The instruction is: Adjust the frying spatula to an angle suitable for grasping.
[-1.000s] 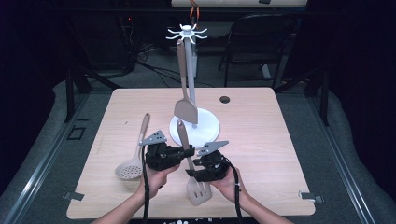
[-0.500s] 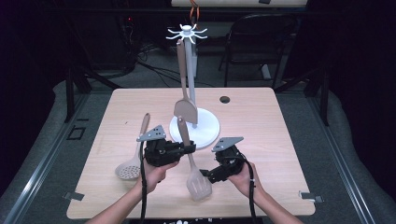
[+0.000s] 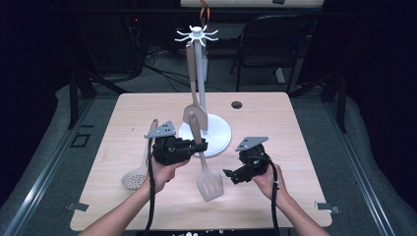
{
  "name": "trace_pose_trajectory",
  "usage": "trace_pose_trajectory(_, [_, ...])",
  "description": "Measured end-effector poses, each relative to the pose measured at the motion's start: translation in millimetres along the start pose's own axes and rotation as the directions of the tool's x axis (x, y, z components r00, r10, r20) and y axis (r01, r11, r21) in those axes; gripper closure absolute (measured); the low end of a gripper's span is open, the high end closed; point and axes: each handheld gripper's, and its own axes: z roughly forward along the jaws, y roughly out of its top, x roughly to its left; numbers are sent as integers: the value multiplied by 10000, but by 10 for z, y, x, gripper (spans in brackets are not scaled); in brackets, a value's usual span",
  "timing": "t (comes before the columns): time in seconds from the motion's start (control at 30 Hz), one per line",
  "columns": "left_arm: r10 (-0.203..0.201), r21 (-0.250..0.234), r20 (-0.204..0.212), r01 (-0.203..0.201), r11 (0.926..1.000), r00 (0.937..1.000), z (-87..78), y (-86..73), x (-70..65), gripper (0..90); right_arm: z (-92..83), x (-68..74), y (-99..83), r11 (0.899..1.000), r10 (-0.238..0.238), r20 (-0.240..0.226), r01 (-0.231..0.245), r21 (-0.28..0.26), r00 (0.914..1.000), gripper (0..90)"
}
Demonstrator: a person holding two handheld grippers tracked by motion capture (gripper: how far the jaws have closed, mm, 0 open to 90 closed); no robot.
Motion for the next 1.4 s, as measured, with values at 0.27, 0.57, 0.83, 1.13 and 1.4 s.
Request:
trace_pose_trajectory(0.27, [225,52,-95,-225,9997,9997,18,181,49,766,0,-46,-6,10000,69,178,-70,33,9998,1])
trace_pose_trajectory(0.57, [313,136,-105,-311,9994,9995,45,318,147,766,23,-83,-19,9998,91,214,-94,162,9997,0])
trace_pose_trajectory(0.83, [419,285,-114,-416,9987,9991,92,389,206,766,34,-90,-18,9995,22,247,-30,313,9997,0])
trace_pose_trajectory(1.13, [558,489,-114,-552,9973,9984,160,453,268,766,49,-92,-22,9996,75,219,-81,283,9997,1])
trace_pose_trajectory(1.4, [692,365,-184,-684,9970,9974,192,541,286,766,63,-93,-24,9994,69,223,-77,350,9997,2])
